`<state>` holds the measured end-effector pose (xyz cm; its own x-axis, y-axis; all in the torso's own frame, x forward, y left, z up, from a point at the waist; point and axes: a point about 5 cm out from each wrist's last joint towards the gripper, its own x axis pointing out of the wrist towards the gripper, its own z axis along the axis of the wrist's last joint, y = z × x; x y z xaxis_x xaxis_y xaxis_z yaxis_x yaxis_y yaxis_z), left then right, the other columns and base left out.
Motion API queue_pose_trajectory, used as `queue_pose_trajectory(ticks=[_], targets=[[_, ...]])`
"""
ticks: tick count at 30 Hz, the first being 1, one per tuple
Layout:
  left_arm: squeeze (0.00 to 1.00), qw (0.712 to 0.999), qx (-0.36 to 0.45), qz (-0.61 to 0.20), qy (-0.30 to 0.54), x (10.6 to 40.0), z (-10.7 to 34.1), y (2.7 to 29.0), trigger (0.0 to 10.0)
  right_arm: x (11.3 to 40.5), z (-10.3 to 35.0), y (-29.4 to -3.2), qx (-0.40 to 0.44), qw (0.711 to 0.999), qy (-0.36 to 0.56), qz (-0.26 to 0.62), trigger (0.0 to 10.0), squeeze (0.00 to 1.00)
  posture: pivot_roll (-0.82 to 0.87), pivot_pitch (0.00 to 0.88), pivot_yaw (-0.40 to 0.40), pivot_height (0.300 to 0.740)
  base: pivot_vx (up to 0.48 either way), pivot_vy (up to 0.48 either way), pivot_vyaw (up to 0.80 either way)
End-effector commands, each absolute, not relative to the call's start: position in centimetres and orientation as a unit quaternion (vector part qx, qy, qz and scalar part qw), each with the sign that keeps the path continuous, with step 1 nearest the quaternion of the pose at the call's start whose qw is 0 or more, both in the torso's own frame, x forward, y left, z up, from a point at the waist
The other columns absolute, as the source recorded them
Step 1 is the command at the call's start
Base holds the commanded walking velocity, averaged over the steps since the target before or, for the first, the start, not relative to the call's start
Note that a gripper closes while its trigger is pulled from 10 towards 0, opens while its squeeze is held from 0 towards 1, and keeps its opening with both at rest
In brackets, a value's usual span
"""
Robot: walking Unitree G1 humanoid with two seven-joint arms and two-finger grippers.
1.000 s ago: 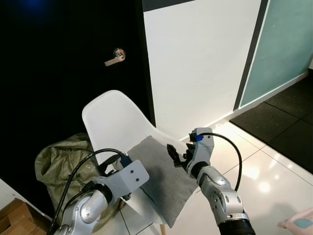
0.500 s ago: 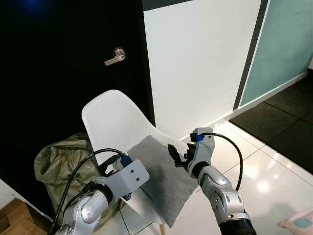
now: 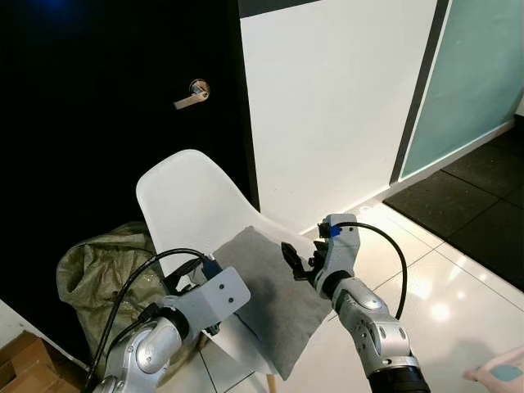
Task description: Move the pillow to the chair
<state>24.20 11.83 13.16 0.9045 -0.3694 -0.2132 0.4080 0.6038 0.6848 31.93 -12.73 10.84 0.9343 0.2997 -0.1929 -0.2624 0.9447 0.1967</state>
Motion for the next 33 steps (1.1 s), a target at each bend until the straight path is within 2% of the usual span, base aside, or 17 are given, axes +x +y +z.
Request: queue_pose_trajectory(ticks=[1,6,7,9,14,18,19,20,21,23,24,25,26,27,28,33], targets=[[0.0,0.893,0.396,-0.214,0.029,24.0,13.1,11.9,10.0,31.8,10.9,-12.5,0.093,0.978,0.112,0.15,10.0,0.0,-0.08,0.085,0.051,0.74,0.0,0.0,0.0],[0.0,0.893,0.384,-0.232,0.033,24.0,12.9,11.5,10.0,31.9,10.9,-12.7,0.091,0.978,0.114,0.15,10.0,0.0,-0.09,0.086,0.05,0.74,0.0,0.0,0.0],[0.0,0.886,0.395,-0.241,-0.002,23.5,13.3,10.9,10.0,31.9,10.8,-12.7,0.087,0.978,0.116,0.147,10.0,0.0,-0.09,0.081,0.049,0.74,0.0,0.0,0.0],[0.0,0.888,0.395,-0.236,-0.008,23.4,13.4,10.9,10.0,31.9,10.7,-12.8,0.085,0.979,0.117,0.146,10.0,0.0,-0.1,0.077,0.05,0.74,0.0,0.0,0.0],[0.0,0.903,0.39,-0.178,-0.021,23.2,13.8,11.8,10.0,32.1,10.6,-13.1,0.068,0.98,0.12,0.14,10.0,0.0,-0.11,0.058,0.042,0.74,0.0,0.0,0.0],[0.0,0.921,0.353,-0.163,-0.016,23.2,14.0,12.3,10.0,32.1,10.6,-13.2,0.07,0.98,0.122,0.14,10.0,0.0,-0.11,0.052,0.035,0.74,0.0,0.0,-0.73],[0.0,0.943,0.302,-0.138,-0.014,23.4,14.3,13.0,10.0,32.2,10.6,-13.5,0.073,0.98,0.124,0.135,10.0,0.0,-0.11,0.046,0.02,0.74,0.0,0.0,-0.8],[0.0,0.975,0.21,-0.077,-0.006,24.0,14.7,14.6,10.0,32.4,10.5,-13.9,0.068,0.981,0.127,0.132,10.0,0.0,-0.12,0.038,0.008,0.74,0.0,0.0,-0.79],[0.0,0.993,0.118,-0.016,0.005,24.5,14.7,16.6,10.0,32.7,10.6,-14.2,0.062,0.981,0.128,0.131,10.0,0.0,-0.12,0.034,0.003,0.74,0.0,0.0,-0.79],[0.0,0.993,0.118,-0.016,0.005,24.5,14.7,16.6,10.0,32.7,10.6,-14.2,0.062,0.981,0.128,0.131,10.0,0.0,-0.12,0.034,0.003,0.74,0.0,0.0,-0.79],[0.0,0.998,0.057,0.022,0.012,24.7,14.4,17.9,10.0,32.9,10.7,-14.4,0.057,0.981,0.129,0.131,10.0,0.0,-0.12,0.032,0.001,0.74,0.0,0.0,-0.79],[0.0,0.998,0.057,0.022,0.012,24.7,14.4,17.9,10.0,32.9,10.7,-14.4,0.057,0.981,0.129,0.131,10.0,0.0,-0.12,0.032,0.001,0.74,0.0,0.0,-0.79],[0.0,0.998,-0.001,0.06,0.019,24.9,13.8,19.4,10.0,33.3,10.8,-14.8,0.045,0.982,0.13,0.13,10.0,0.0,-0.13,0.019,-0.01,0.74,0.0,0.0,-0.79],[0.0,0.998,-0.001,0.06,0.019,24.9,13.8,19.4,10.0,33.3,10.8,-14.8,0.045,0.982,0.13,0.13,10.0,0.0,-0.13,0.019,-0.01,0.74,0.0,0.0,-0.79],[0.0,0.993,-0.057,0.1,0.032,25.3,12.5,21.0,10.0,33.7,11.0,-15.3,0.031,0.983,0.129,0.126,10.0,0.0,-0.14,0.006,-0.016,0.74,0.0,0.0,-0.79],[0.0,0.976,-0.136,0.152,0.072,25.6,9.2,23.1,10.0,34.5,11.2,-16.1,0.004,0.985,0.129,0.117,10.0,0.0,-0.15,0.0,-0.031,0.74,0.0,0.0,-0.79]])
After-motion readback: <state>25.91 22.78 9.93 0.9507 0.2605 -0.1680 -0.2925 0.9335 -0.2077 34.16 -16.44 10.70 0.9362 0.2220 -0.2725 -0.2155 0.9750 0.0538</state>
